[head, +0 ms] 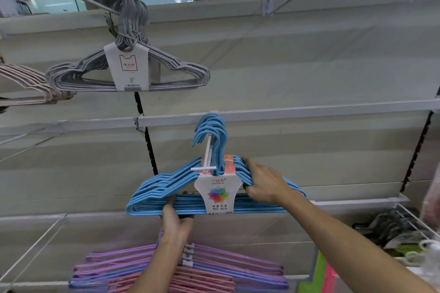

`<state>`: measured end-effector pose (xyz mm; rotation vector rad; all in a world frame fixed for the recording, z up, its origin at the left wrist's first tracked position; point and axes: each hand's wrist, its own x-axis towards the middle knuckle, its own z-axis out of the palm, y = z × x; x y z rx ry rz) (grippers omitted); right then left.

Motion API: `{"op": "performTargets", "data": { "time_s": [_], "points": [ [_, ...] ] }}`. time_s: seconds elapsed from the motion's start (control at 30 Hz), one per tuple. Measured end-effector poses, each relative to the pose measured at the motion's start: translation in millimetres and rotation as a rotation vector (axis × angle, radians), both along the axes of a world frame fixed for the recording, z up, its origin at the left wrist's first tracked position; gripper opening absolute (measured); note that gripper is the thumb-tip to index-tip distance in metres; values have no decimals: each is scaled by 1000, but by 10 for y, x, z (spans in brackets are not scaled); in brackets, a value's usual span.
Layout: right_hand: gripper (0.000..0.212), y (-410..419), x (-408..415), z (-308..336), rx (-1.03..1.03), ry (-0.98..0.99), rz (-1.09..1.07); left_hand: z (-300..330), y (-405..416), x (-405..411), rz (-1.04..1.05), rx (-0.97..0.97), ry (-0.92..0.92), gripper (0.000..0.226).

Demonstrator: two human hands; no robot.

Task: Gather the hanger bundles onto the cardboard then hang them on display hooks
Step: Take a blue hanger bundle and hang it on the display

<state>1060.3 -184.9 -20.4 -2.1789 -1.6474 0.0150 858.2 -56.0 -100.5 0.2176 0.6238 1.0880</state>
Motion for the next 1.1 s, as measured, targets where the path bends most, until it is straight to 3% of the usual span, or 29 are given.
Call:
{"op": "performTargets", "data": {
  "time_s": [0.13,0.37,0.63,1.1],
  "points": [
    [74,0,-14,-51,18,17,6,-14,-16,-62,-46,38,48,17],
    [80,18,-70,-118,46,44,-9,14,-31,-175,-120,-18,98,44],
    [87,-126,-34,-81,45,9,-64,-39,-173,-446,-305,43,199,43],
    [50,-953,-164,-94,229,55,-165,23,-572,-843,-454,379,554,14]
  ]
}}
